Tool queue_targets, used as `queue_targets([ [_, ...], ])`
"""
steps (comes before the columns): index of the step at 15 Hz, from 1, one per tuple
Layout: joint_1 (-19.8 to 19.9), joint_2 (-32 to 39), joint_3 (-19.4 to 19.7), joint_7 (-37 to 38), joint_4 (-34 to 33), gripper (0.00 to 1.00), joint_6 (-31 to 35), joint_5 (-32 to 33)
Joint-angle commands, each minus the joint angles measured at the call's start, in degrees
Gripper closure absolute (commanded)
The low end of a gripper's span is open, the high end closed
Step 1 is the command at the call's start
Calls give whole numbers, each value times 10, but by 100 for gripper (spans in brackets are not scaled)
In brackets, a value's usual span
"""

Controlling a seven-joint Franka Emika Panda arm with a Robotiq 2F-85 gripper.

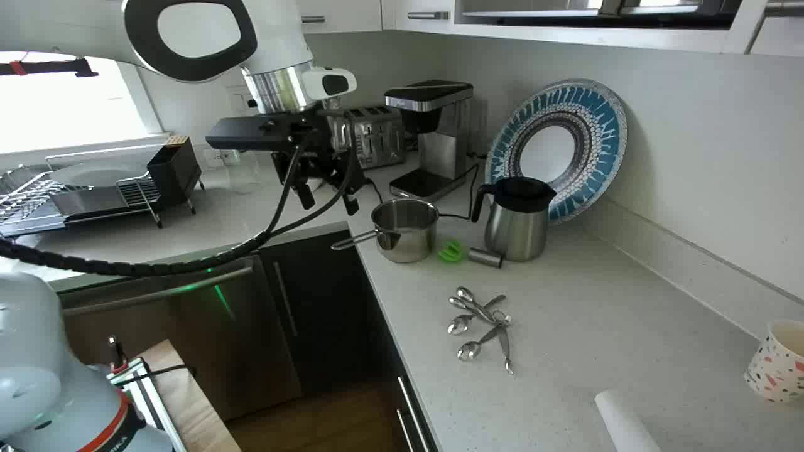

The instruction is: Shift the paper towel roll to the right

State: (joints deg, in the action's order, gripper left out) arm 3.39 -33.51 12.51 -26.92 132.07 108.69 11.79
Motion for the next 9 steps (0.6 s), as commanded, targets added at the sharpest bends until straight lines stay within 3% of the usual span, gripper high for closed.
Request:
queue_targets([
  [1,0,0,0,0,-1,0,-1,0],
  [9,-10,4,1,-10,0,0,17,-8],
])
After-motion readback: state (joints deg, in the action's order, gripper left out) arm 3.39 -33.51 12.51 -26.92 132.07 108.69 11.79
